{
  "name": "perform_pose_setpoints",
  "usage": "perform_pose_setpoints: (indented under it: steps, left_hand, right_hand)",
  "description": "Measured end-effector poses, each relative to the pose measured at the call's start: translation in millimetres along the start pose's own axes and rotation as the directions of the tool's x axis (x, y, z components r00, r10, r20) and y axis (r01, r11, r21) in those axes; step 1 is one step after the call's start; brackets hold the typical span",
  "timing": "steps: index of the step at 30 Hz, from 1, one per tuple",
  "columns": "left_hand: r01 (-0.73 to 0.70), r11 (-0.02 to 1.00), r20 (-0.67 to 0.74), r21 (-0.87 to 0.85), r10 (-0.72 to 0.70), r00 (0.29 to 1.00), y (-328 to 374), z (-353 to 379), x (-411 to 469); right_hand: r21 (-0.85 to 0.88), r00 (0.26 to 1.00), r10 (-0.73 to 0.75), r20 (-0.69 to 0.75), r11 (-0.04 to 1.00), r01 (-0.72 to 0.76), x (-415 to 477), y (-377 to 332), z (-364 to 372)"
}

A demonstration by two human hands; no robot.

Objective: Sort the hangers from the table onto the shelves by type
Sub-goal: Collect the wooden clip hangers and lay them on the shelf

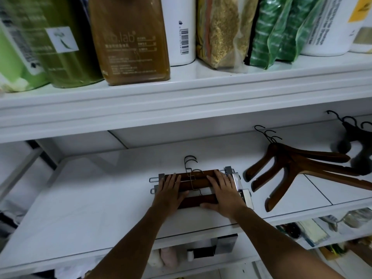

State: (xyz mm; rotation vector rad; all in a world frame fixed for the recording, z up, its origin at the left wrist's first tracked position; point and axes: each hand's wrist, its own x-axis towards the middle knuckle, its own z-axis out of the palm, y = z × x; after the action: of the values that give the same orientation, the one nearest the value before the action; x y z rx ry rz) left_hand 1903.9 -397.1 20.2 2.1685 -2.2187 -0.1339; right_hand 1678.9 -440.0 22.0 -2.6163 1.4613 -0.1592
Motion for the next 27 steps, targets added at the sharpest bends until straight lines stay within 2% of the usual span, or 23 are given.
perform_pose_setpoints:
  steps: [3,6,12,19,23,27]
  left_hand:
    - [0.031,1.0,-0.01,0.005,-0.031,0.999,2.0,1.7,1.2]
    - [0.05,0.999,-0.026,0.015,-0.049,0.998,5.5,2.4,1.9]
    - [0.072,0.997,-0.05,0.02,-0.071,0.996,7.4,5.7,6.6]
    - [0.064,0.994,0.021,0.093,-0.066,0.998,13.2,-10.2,7.0]
    - [0.101,0.992,-0.004,0.08,-0.101,0.995,26.5,-36.7,12.2]
    - [-0.012,0.999,-0.032,0.046,0.014,0.999,54.1,-84.0,31.1]
  right_hand:
    - [-0.005,0.995,0.026,0.101,1.0,-0.026,8.6,1.7,-1.2]
    - [0.004,0.991,0.019,0.136,1.0,-0.02,15.9,4.8,-4.4]
    - [0.031,0.99,-0.001,0.144,1.0,-0.003,24.4,8.9,-6.4]
    - [-0.002,0.984,0.021,0.179,1.0,-0.021,23.7,3.0,-19.6]
    - [0.037,0.994,0.017,0.107,0.999,-0.021,20.0,1.2,-42.6]
    - [0.103,0.999,0.05,0.009,0.993,-0.05,8.5,19.1,-92.0]
